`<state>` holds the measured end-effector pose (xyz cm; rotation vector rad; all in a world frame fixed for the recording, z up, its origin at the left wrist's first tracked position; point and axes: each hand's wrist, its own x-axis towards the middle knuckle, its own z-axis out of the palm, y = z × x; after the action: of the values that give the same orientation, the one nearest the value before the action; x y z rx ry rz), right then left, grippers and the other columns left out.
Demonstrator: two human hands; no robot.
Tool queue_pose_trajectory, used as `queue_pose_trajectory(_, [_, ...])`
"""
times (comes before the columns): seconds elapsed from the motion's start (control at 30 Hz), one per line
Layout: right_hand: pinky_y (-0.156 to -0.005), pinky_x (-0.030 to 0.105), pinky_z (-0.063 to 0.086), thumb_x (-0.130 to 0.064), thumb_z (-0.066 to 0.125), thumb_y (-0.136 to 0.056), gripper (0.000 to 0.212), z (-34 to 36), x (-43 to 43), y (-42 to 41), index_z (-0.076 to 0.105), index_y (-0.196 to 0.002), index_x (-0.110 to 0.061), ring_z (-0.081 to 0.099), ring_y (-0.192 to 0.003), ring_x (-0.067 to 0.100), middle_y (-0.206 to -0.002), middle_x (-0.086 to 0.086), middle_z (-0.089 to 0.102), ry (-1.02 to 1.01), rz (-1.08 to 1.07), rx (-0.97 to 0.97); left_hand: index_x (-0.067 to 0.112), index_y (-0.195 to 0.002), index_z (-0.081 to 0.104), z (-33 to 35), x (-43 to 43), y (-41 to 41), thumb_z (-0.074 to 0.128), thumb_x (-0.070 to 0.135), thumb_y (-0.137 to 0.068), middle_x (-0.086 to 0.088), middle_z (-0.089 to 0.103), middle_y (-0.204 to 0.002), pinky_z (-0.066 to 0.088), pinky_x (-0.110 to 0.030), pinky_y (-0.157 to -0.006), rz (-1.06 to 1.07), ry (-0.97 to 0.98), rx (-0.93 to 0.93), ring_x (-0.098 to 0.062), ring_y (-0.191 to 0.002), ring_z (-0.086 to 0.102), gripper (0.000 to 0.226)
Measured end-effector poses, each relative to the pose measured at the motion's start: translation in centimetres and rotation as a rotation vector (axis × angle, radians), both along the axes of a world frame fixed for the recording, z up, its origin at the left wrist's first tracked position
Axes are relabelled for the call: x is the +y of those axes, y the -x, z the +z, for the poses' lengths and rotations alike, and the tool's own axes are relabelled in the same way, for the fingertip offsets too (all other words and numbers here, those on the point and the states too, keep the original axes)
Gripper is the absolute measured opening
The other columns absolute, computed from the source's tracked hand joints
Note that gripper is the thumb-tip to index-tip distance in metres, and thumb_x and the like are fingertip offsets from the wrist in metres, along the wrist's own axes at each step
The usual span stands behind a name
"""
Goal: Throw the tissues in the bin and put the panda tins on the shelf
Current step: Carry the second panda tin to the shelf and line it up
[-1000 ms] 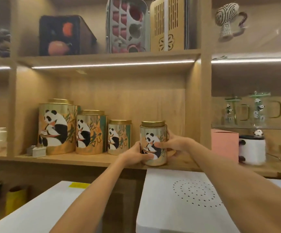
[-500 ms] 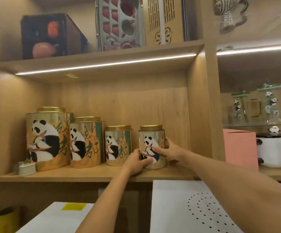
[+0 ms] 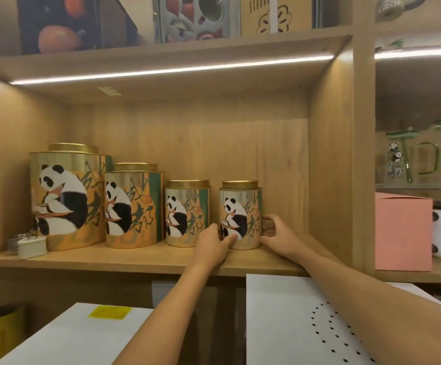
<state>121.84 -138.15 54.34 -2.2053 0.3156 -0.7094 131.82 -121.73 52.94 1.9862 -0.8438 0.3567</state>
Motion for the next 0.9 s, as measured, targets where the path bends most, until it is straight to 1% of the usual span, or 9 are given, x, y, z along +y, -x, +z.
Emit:
queue_pose_trajectory(0.1, [-0.113, 0.038, 0.039, -0.023, 0.071, -0.088, 0.079, -0.1, -0.3, -0.3, 0.026, -0.153, -0.017, 0.042, -0.140, 0.022, -0.155, 0.005, 0.040, 0.016, 0.052, 0.062, 0.015, -0.109, 0.054, -0.2, -0.2, -0.2, 0.067, 0.042, -0.085, 0.001, 0.060, -0.105, 0.051, -0.031, -0.080, 0.019, 0.031, 0.006, -0.015, -0.095, 0.056, 0.039])
queue_pose_trajectory(0.17, [-0.114, 0.040, 0.038, -0.030, 0.072, -0.088, 0.082, -0.2, -0.5, -0.5, 0.025, -0.154, -0.018, 0.040, -0.141, 0.023, -0.157, 0.004, 0.038, 0.004, 0.067, 0.072, 0.014, -0.116, 0.050, -0.1, -0.2, -0.2, 0.069, 0.042, -0.084, 0.003, 0.056, -0.109, 0.048, -0.029, -0.083, 0.011, 0.047, 0.028, -0.015, -0.099, 0.053, 0.047])
queue_pose_trajectory(0.23, [-0.114, 0.041, 0.039, -0.036, 0.071, -0.088, 0.081, -0.2, -0.5, -0.7, 0.027, -0.153, -0.017, 0.042, -0.140, 0.023, -0.156, 0.005, 0.039, -0.011, 0.062, 0.073, 0.012, -0.122, 0.048, 0.0, -0.1, -0.4, 0.070, 0.041, -0.083, -0.001, 0.057, -0.114, 0.045, -0.028, -0.084, 0.004, 0.045, 0.063, -0.017, -0.103, 0.053, 0.053])
queue_pose_trajectory(0.4, [-0.114, 0.036, 0.038, -0.038, 0.064, -0.092, 0.074, -0.2, -0.5, -1.3, 0.030, -0.153, -0.012, 0.044, -0.139, 0.021, -0.154, 0.007, 0.043, 0.015, 0.043, 0.097, 0.010, -0.125, 0.050, 0.0, -0.7, -1.1, 0.062, 0.042, -0.089, -0.010, 0.059, -0.126, 0.047, -0.038, -0.096, 0.077, -0.089, 0.022, -0.026, -0.118, 0.053, 0.050])
queue_pose_trajectory(0.5, [-0.108, 0.036, 0.044, -0.042, 0.064, -0.091, 0.069, -0.3, -0.7, -1.7, 0.040, -0.148, -0.012, 0.051, -0.132, 0.021, -0.147, 0.007, 0.052, 0.051, -0.008, 0.098, 0.010, -0.122, 0.052, -0.1, -1.0, -0.9, 0.056, 0.043, -0.091, -0.011, 0.063, -0.120, 0.050, -0.039, -0.093, 0.108, -0.122, -0.018, -0.027, -0.113, 0.056, 0.045])
queue_pose_trajectory(0.57, [-0.100, 0.036, 0.050, -0.044, 0.066, -0.089, 0.060, -0.2, -0.8, -1.7, 0.050, -0.137, -0.014, 0.058, -0.120, 0.019, -0.135, 0.005, 0.060, 0.082, -0.074, 0.084, 0.011, -0.116, 0.054, -0.3, -1.0, -0.9, 0.056, 0.043, -0.091, -0.010, 0.065, -0.114, 0.052, -0.039, -0.089, 0.116, -0.115, -0.042, -0.025, -0.107, 0.058, 0.042])
queue_pose_trajectory(0.63, [-0.096, 0.036, 0.052, -0.042, 0.067, -0.088, 0.051, -0.3, -0.9, -1.7, 0.053, -0.130, -0.016, 0.060, -0.113, 0.018, -0.128, 0.004, 0.063, 0.087, -0.099, 0.063, 0.011, -0.112, 0.056, -0.4, -1.0, -1.0, 0.058, 0.043, -0.090, -0.009, 0.066, -0.108, 0.054, -0.038, -0.086, 0.122, -0.101, -0.047, -0.024, -0.103, 0.059, 0.039])
queue_pose_trajectory(0.77, [-0.101, 0.036, 0.049, -0.040, 0.066, -0.090, 0.057, -0.3, -0.8, -1.4, 0.049, -0.139, -0.017, 0.057, -0.123, 0.019, -0.137, 0.004, 0.060, 0.126, -0.055, 0.101, 0.011, -0.108, 0.056, -0.5, -1.3, -1.4, 0.058, 0.043, -0.090, -0.009, 0.066, -0.104, 0.054, -0.039, -0.084, 0.149, -0.098, -0.069, -0.024, -0.099, 0.060, 0.037])
queue_pose_trajectory(0.9, [-0.109, 0.040, 0.045, -0.036, 0.065, -0.091, 0.063, -0.4, -0.8, -1.4, 0.042, -0.146, -0.016, 0.053, -0.130, 0.020, -0.144, 0.004, 0.056, 0.107, -0.019, 0.124, 0.010, -0.107, 0.057, -0.6, -1.5, -1.7, 0.057, 0.044, -0.090, -0.008, 0.066, -0.101, 0.055, -0.039, -0.083, 0.165, -0.107, -0.079, -0.024, -0.096, 0.060, 0.037])
